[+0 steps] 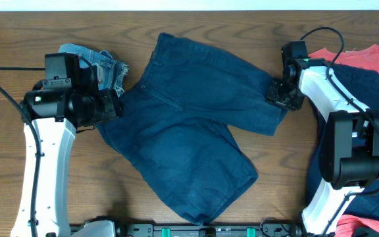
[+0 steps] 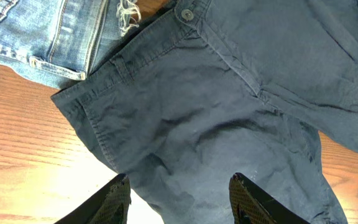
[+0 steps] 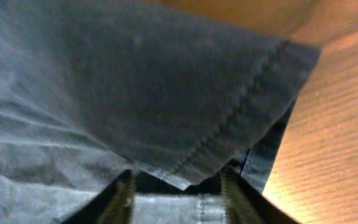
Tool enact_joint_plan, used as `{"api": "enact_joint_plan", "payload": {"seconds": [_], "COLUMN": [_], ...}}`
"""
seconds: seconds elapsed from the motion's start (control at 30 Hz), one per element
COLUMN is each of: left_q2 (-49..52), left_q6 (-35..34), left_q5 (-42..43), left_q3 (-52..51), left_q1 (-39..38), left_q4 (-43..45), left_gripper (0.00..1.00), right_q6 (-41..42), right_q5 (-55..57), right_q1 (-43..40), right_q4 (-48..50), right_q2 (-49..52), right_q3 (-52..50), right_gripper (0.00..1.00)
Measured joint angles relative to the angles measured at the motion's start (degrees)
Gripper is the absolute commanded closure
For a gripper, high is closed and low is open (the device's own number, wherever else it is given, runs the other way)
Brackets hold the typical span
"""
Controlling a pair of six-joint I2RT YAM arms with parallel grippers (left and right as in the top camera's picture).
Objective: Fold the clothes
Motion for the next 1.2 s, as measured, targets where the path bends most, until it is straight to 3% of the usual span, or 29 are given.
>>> {"api": "enact_joint_plan", "payload": {"seconds": [0.17,0.3,0.73,0.77,0.8,0.83,0.87,0.93,1.03,1.2], "left_q2": [0.0,0.0,0.0,0.0,0.0,0.0,0.0,0.0,0.0,0.0], "left_q6": [0.0,0.0,0.0,0.0,0.0,0.0,0.0,0.0,-0.1,-0.2], "left_q5": [0.0,0.0,0.0,0.0,0.0,0.0,0.0,0.0,0.0,0.0], "left_q3": [0.0,0.0,0.0,0.0,0.0,0.0,0.0,0.0,0.0,0.0], "left_q1": [0.0,0.0,0.0,0.0,0.0,0.0,0.0,0.0,0.0,0.0], "left_q4": [0.1,0.0,0.0,0.0,0.0,0.0,0.0,0.0,0.0,0.0], "left_gripper": [0.47,0.47,0.47,0.47,0.47,0.47,0.46,0.43,0.41,0.41], "right_q6": [0.2,0.4,0.9,1.0,1.3,1.4,1.7,2.0,1.2,-2.4], "right_q5": [-0.3,-0.3,-1.2,-1.5,-1.9,-2.3,-3.3,-5.9,-11.5,-20.3], "right_q1": [0.0,0.0,-3.3,-4.5,-5.9,-7.1,-8.7,-11.7,-15.9,-19.5], "right_q4": [1.3,3.5,20.2,21.9,23.6,25.0,26.6,29.6,29.7,21.7], "right_q2": [0.0,0.0,0.0,0.0,0.0,0.0,0.0,0.0,-0.4,-1.4], "right_q3": [0.0,0.0,0.1,0.1,0.1,0.1,0.1,0.2,0.2,0.2], "right_gripper": [0.75,0.99,0.99,0.96,0.74,0.41,0.27,0.25,0.39,0.4]}}
